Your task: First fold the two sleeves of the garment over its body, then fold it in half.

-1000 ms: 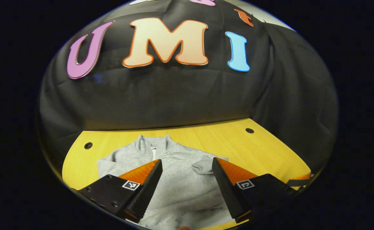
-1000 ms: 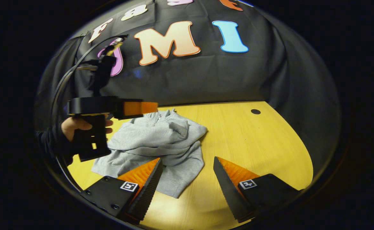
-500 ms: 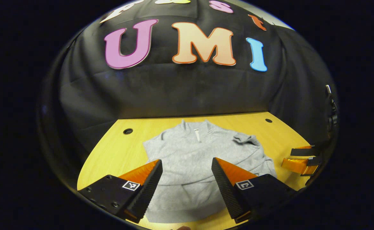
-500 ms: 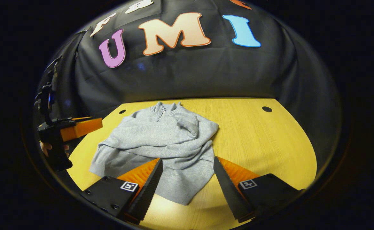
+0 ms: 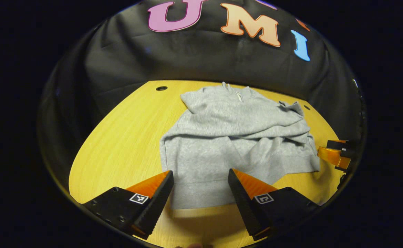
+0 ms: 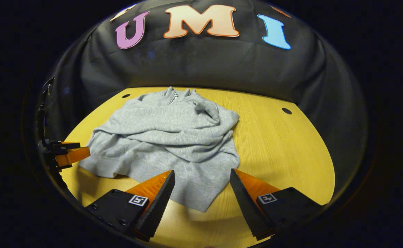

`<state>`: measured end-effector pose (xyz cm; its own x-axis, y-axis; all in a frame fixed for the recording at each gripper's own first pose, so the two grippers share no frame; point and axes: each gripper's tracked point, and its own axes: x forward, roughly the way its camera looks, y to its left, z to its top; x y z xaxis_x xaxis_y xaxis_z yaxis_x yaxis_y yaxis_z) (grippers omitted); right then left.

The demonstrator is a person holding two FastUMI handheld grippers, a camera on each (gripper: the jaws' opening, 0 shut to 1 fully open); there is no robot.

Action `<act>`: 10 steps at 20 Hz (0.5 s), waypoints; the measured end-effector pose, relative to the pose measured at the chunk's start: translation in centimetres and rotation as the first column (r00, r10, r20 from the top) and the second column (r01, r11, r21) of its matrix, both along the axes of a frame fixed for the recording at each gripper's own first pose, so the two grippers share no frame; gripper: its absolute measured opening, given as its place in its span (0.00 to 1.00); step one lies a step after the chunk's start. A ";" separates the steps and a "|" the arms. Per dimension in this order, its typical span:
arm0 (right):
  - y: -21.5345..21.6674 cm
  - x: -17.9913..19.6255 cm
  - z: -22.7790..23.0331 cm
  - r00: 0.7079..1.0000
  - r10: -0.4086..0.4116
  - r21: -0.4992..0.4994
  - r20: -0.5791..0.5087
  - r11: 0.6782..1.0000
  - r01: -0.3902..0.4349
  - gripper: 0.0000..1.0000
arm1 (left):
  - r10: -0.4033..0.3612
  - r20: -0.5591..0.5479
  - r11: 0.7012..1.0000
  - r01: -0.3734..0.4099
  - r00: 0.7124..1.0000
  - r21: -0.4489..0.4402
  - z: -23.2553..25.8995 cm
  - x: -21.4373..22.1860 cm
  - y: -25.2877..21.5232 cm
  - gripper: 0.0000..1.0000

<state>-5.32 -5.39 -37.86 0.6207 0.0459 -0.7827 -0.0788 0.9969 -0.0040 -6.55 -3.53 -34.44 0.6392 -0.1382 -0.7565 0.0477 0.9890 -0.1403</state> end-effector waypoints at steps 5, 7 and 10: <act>-0.9 -1.8 -3.5 0.993 -0.051 -0.025 -0.109 0.999 0.048 1.00 | -0.027 -0.038 0.999 0.028 0.999 0.040 -2.2 -1.0 -0.2 0.95; -0.5 -2.1 -4.2 0.988 -0.058 0.002 -0.140 0.998 0.059 0.98 | -0.030 -0.024 0.998 0.031 0.999 0.049 -2.2 -0.9 -0.3 0.96; 0.0 -1.9 -4.4 0.986 -0.054 0.034 -0.160 0.998 0.060 0.98 | -0.002 0.006 0.999 0.002 1.000 0.041 -2.2 -0.7 -0.2 0.94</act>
